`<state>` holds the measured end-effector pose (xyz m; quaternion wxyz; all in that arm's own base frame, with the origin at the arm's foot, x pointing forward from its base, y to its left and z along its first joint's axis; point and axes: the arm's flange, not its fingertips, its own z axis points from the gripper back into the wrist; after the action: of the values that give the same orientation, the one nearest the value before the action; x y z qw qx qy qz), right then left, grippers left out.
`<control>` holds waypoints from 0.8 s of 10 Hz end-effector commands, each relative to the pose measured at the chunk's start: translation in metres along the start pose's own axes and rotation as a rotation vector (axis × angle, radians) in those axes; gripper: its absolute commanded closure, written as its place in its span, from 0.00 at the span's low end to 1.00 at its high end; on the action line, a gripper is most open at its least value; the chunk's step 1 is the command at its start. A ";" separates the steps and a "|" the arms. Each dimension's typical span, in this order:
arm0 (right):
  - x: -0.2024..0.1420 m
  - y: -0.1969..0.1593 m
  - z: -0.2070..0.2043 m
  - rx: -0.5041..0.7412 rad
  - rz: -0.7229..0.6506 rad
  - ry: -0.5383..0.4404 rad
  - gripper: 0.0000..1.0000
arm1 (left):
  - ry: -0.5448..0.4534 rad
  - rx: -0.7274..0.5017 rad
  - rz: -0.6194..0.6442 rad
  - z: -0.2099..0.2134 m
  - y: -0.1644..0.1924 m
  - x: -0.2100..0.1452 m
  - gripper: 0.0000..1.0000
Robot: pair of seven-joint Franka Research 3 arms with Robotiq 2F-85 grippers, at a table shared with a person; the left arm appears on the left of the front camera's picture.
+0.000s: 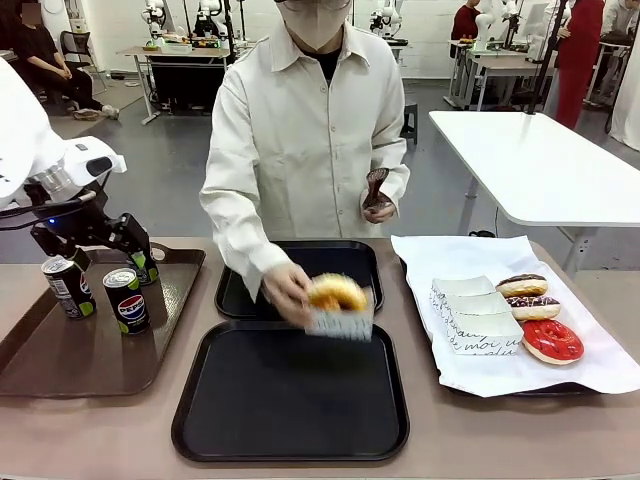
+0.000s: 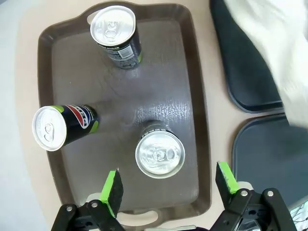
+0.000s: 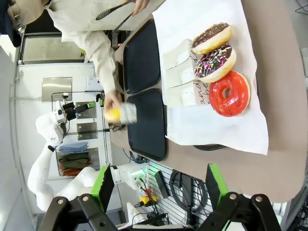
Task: Set up donuts and drinks on trays.
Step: Pick up one Pepsi coke and place it on the Flat Tray.
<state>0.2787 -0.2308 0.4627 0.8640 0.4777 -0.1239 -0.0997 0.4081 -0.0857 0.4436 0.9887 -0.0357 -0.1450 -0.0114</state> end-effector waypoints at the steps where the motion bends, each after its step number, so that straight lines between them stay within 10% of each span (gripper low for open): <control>1: 0.000 -0.001 0.001 0.017 0.007 -0.004 0.00 | 0.069 0.107 -0.001 -0.019 -0.014 0.020 0.00; 8: 0.000 -0.001 0.001 0.017 0.007 -0.004 0.00 | 0.181 0.153 0.040 -0.056 -0.011 0.033 0.00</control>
<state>0.2787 -0.2308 0.4626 0.8640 0.4777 -0.1239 -0.0997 0.4506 -0.1011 0.4000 0.9976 0.0329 -0.0604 0.0003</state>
